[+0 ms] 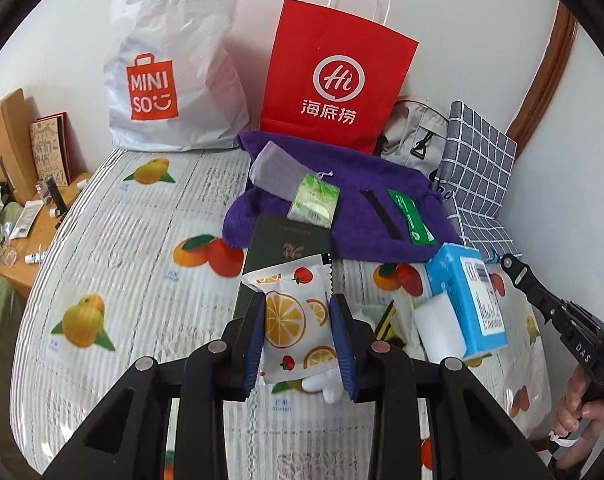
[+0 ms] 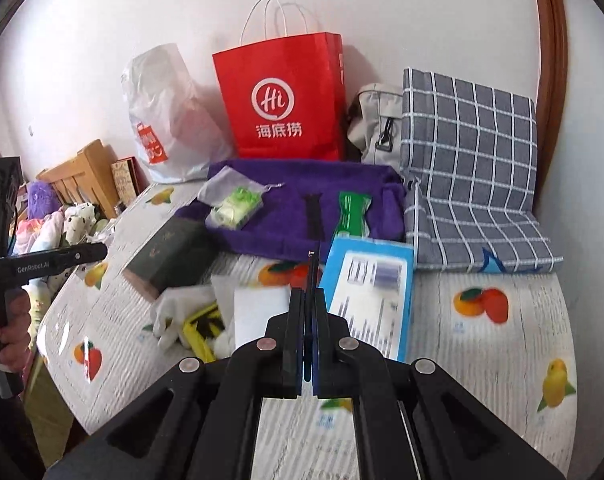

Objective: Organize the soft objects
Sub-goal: 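Carry the sachet onto the purple towel and open the left tool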

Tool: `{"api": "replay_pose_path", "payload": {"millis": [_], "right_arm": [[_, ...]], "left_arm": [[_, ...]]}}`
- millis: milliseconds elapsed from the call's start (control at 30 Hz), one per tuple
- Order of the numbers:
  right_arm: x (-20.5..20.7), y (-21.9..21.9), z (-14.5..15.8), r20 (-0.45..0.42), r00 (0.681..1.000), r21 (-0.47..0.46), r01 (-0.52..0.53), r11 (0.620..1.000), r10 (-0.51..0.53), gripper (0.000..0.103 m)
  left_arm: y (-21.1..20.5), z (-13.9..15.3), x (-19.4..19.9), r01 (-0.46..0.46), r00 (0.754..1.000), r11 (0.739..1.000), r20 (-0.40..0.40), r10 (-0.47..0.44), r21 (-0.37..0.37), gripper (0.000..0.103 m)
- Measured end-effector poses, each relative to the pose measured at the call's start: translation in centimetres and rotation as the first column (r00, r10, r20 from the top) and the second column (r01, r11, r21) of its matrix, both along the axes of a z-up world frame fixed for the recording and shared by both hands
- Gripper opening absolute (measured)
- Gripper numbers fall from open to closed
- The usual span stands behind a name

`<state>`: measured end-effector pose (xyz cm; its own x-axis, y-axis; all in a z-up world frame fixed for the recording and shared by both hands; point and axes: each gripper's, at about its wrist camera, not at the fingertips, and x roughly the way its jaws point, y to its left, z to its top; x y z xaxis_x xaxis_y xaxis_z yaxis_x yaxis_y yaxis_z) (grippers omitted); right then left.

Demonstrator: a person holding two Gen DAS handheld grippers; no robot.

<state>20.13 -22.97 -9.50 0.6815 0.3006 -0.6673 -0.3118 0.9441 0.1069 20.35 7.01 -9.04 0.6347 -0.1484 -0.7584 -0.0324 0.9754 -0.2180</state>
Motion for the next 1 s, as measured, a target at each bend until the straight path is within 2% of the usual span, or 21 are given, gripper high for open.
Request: {"api": "replay_pose_path", "payload": {"millis": [333, 1000], "right_arm": [[5.2, 0.7, 1.4, 0.021, 1.0, 0.02, 0.011, 1.0, -0.012, 0.003], [17.2, 3.6, -0.1, -0.012, 0.999, 0.038, -0.032, 0.999, 0.032, 0.003]], "left_arm": [[-0.1, 0.5, 4.5, 0.001, 1.0, 1.0, -0.009, 0.0, 0.027, 0.03], [0.7, -2.0, 15.0, 0.018, 0.997, 0.999, -0.07, -0.021, -0.036, 0.031]]}}
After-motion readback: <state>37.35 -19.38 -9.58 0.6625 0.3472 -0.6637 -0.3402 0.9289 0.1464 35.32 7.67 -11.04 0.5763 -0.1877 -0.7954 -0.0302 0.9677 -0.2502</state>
